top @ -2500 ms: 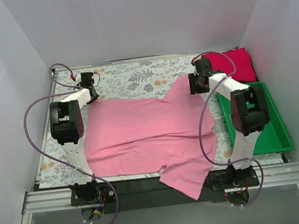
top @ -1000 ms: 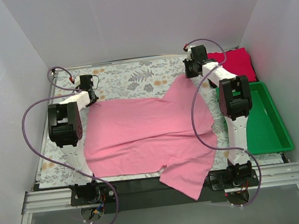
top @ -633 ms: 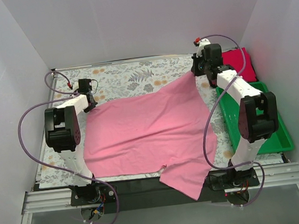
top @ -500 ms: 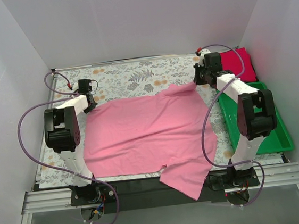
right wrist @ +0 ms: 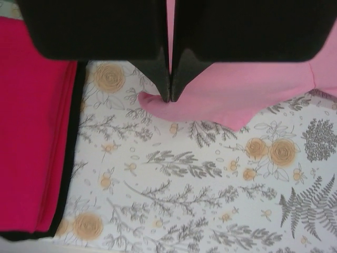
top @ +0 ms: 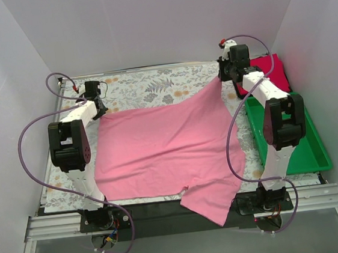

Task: Fold and stack the t-shirts
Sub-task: Fold the tshirt

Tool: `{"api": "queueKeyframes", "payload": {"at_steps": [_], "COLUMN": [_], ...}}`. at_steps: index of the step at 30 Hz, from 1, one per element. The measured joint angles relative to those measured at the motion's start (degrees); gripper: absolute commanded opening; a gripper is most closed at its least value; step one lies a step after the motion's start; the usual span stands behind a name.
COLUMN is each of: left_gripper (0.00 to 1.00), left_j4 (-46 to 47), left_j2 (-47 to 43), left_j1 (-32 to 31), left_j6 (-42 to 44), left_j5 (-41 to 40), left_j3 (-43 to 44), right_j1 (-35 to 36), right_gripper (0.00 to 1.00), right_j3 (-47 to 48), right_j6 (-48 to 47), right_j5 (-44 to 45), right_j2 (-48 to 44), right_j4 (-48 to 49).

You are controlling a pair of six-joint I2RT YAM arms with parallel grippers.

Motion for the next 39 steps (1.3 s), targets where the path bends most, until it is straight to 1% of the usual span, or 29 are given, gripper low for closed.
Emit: {"api": "queueKeyframes", "payload": {"at_steps": [4, 7, 15, 22, 28, 34, 39], "left_gripper": [0.00, 0.00, 0.00, 0.00, 0.00, 0.00, 0.00], "left_j4": [0.33, 0.72, 0.98, 1.53, 3.78, 4.59, 3.93], "left_j2": [0.02, 0.24, 0.55, 0.85, 1.53, 3.52, 3.32], "left_j1": [0.37, 0.52, 0.55, 0.55, 0.55, 0.55, 0.55], "left_j6": [0.76, 1.16, 2.93, 4.72, 5.75, 6.51, 6.78], "left_j5": [-0.07, -0.15, -0.50, -0.57, -0.07, 0.61, 0.94], "left_j3": [2.08, 2.60, 3.04, 6.73, 8.83, 9.27, 9.25], "right_j1": [0.00, 0.00, 0.00, 0.00, 0.00, 0.00, 0.00], "right_gripper": [0.01, 0.01, 0.01, 0.01, 0.01, 0.01, 0.01], "right_j3": [4.35, 5.57, 5.64, 5.64, 5.64, 5.64, 5.18], "right_j6": [-2.49, -4.13, -7.04, -8.09, -9.14, -9.68, -9.73], "right_j5": [0.52, 0.72, 0.72, 0.70, 0.74, 0.70, 0.70], "right_j2": [0.98, 1.64, 3.54, 3.54, 3.54, 3.52, 2.97], "right_j4": [0.04, 0.07, -0.22, -0.17, -0.15, -0.17, -0.44]}}
